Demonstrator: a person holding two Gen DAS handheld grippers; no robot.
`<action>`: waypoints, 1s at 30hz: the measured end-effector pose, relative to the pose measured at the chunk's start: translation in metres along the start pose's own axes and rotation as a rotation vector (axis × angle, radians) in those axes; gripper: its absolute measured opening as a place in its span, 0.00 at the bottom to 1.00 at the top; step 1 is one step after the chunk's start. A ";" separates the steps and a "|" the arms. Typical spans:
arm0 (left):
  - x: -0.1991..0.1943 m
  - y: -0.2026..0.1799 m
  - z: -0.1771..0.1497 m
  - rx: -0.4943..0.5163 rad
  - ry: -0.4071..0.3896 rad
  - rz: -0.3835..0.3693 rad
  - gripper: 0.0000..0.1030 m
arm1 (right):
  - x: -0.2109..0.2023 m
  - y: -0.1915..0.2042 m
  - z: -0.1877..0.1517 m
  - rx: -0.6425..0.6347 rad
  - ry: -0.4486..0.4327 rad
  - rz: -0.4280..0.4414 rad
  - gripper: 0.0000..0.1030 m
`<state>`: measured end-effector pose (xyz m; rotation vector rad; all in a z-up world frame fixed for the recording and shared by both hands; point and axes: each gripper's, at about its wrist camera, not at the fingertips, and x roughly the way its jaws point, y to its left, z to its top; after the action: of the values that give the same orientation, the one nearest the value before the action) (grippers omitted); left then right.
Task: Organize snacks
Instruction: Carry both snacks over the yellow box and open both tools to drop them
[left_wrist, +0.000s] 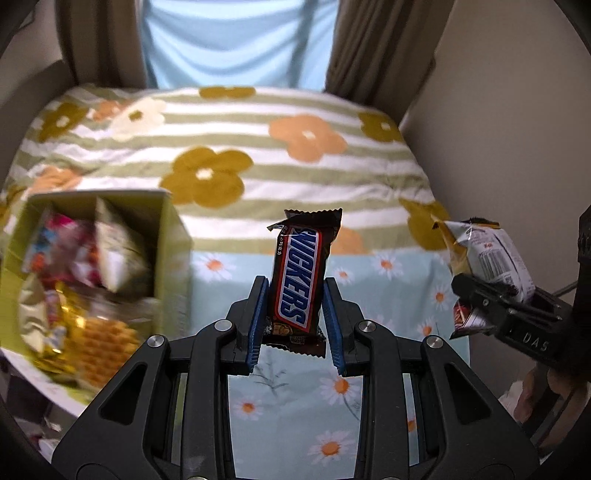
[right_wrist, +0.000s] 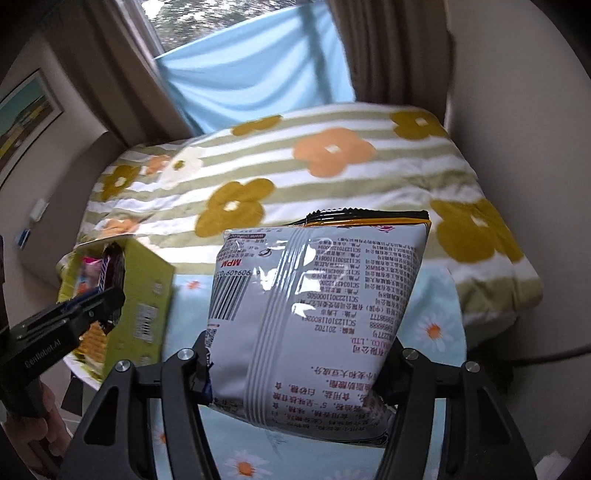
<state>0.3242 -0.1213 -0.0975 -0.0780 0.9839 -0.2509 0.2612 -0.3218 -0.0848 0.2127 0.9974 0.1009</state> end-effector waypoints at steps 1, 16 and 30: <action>-0.008 0.007 0.002 -0.005 -0.015 0.003 0.26 | -0.001 0.008 0.001 -0.010 -0.007 0.006 0.56; -0.069 0.181 0.012 -0.055 -0.058 0.048 0.26 | 0.024 0.194 0.011 -0.114 -0.041 0.102 0.56; -0.026 0.308 0.005 0.004 0.082 0.051 0.26 | 0.085 0.308 -0.009 -0.079 0.037 0.092 0.56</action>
<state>0.3686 0.1835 -0.1280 -0.0391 1.0651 -0.2110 0.3039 -0.0050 -0.0906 0.1852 1.0181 0.2282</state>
